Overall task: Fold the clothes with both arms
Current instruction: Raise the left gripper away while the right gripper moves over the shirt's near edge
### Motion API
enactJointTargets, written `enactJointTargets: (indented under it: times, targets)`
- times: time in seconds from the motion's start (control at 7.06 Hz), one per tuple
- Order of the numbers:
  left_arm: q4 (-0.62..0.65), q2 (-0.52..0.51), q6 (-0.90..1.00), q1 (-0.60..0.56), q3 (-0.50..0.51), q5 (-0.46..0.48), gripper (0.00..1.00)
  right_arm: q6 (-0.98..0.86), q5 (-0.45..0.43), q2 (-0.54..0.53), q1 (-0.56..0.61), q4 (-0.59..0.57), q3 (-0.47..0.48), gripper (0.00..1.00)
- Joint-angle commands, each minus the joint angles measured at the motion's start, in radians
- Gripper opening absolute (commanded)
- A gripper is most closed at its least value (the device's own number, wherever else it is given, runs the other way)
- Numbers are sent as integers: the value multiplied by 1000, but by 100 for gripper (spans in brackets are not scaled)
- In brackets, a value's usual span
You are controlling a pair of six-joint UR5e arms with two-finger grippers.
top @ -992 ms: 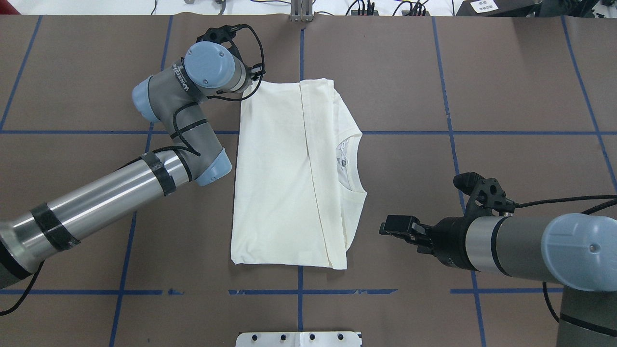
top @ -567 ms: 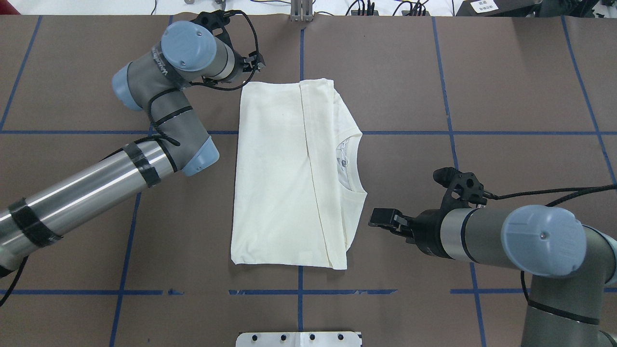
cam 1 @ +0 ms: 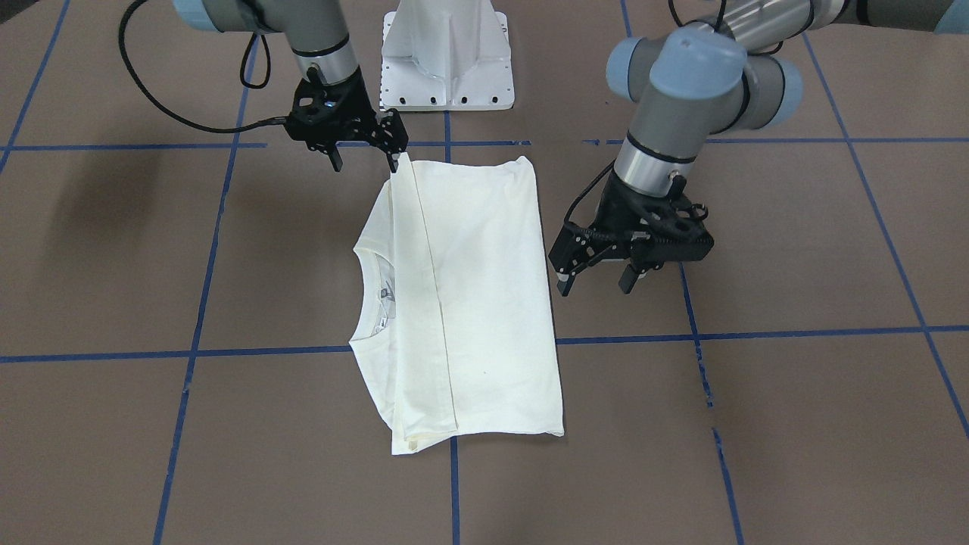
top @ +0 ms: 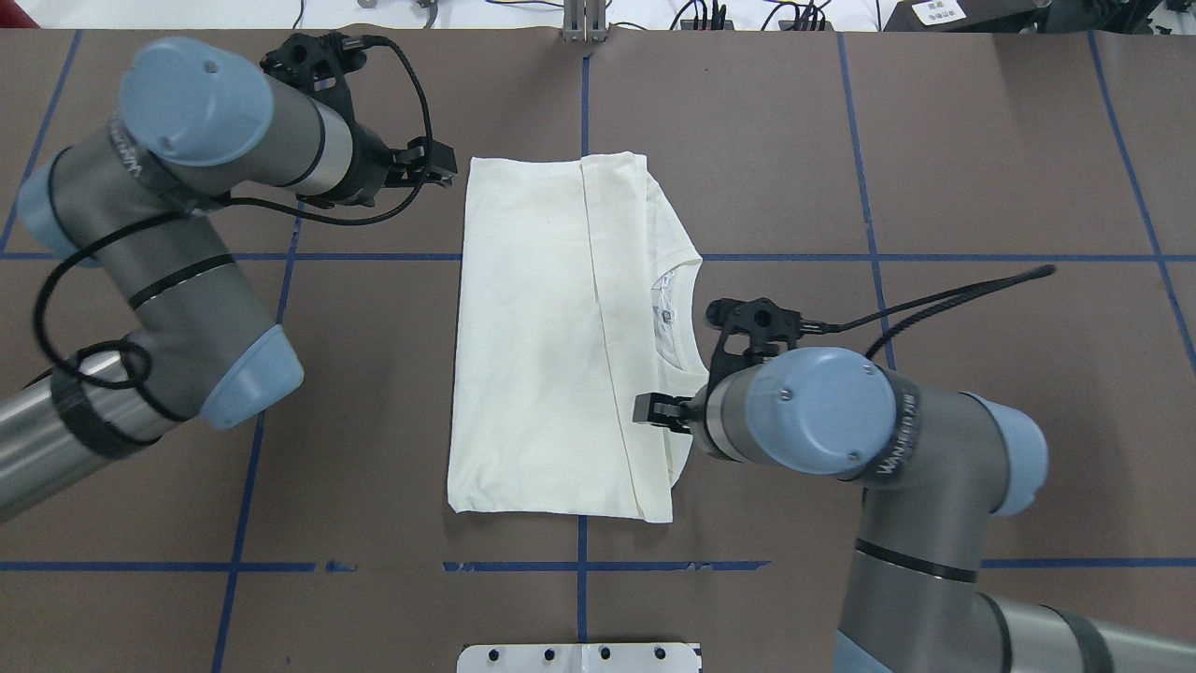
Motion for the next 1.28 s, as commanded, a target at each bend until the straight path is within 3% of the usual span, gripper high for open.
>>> enactJointTargets:
  times: [0.0,0.14,0.85,1.13]
  targets:
    - [157,73,3,12,-236,-41,100,-109,7,143,-5,-56,-170,100]
    - [159,75,1,23,-235,-41,100,-114,8,156,-21,-67,-204,100]
    - [159,75,-3,44,-235,-40,100,-263,-36,138,-83,-53,-163,99]
    - [159,75,-3,54,-235,-38,100,-342,-97,109,-126,-47,-116,79]
